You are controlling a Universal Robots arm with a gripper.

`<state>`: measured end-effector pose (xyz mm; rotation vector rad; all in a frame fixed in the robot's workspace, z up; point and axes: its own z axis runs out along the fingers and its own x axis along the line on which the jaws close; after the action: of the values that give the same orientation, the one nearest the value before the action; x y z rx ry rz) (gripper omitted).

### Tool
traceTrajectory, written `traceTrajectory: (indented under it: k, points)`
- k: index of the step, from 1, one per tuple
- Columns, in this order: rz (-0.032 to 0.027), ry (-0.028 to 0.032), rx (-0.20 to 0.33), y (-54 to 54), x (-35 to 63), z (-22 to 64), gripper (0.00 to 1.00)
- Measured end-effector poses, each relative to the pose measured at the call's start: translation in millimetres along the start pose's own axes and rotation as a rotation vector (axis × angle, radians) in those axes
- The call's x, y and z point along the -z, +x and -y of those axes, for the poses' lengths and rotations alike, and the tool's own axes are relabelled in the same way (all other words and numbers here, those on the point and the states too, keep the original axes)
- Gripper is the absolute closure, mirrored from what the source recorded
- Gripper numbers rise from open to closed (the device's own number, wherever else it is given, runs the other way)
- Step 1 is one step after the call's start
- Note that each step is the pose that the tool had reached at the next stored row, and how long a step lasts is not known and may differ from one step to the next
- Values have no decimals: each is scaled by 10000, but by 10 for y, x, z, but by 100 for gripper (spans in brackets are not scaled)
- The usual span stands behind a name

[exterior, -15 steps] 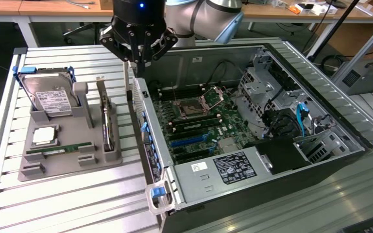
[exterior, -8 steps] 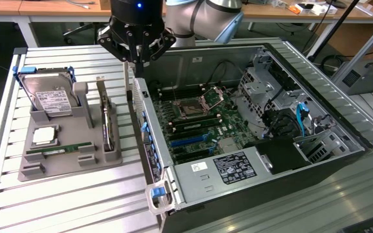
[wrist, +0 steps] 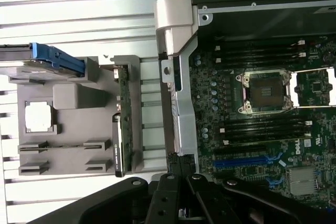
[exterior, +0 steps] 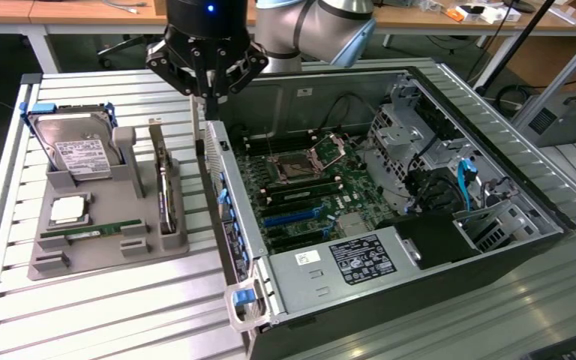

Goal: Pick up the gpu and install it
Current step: 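Reach for the gpu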

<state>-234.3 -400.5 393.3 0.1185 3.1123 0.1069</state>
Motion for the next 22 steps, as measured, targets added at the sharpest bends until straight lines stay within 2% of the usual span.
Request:
traceTrajectory:
  k: [22]
  points:
    - [-1,0,0,108,3,12,89]
